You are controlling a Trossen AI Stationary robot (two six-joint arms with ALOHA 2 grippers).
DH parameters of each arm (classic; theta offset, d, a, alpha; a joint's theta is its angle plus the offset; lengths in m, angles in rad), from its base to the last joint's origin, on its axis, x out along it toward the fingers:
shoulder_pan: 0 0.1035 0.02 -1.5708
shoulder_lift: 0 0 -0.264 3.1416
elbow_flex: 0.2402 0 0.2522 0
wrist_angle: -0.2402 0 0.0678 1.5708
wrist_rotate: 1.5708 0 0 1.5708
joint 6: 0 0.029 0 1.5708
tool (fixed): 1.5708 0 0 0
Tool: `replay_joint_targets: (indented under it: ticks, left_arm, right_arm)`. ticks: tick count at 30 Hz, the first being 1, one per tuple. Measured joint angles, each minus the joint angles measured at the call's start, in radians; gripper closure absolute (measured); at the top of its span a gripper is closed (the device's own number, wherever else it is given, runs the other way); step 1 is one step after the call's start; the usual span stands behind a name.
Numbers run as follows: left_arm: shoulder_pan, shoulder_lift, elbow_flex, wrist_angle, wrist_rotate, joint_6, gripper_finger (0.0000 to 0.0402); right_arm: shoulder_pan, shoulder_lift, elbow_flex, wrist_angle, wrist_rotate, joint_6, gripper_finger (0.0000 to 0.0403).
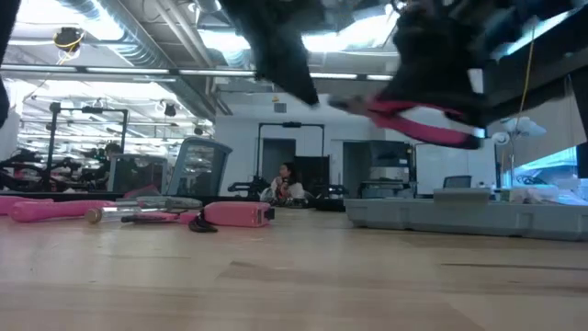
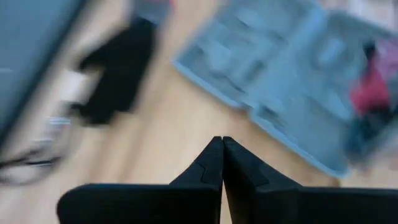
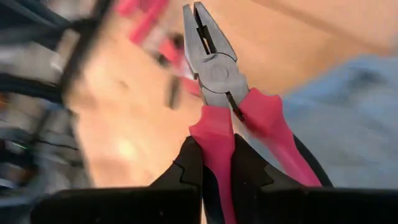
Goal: Prefit tool cases
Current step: Remove the orange pliers from the gray prefit tool case
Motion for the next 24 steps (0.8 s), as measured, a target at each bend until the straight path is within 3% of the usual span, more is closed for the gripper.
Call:
replay_joint_targets:
  ticks: [6,12,17,24]
  left_arm:
    - [0.034,-0.232,0.002,-0.008,-0.044,0.014,0.0401]
    - [0.053,-0.367,0.002,-0.086,-0.071,0.006,0.0401]
    - [0.053,-0.411,0.002,-0.151,-0.073,0.007,0.0401]
    - [0.052,-0.431,0.001,-0.231,-0.072,0.007,0.0401]
  right_arm:
    - [-0.008,0.188,0.001,0.421,-0.002,0.195,0.0365]
    - [0.014,0.367,0.036,0.641,0.188,0.529,0.0365]
    - [0.015,0.456,0.146,0.548,0.242,0.663,0.0365]
    - [0.015,0.474,0.308,0.064,0.349,0.851,0.0365]
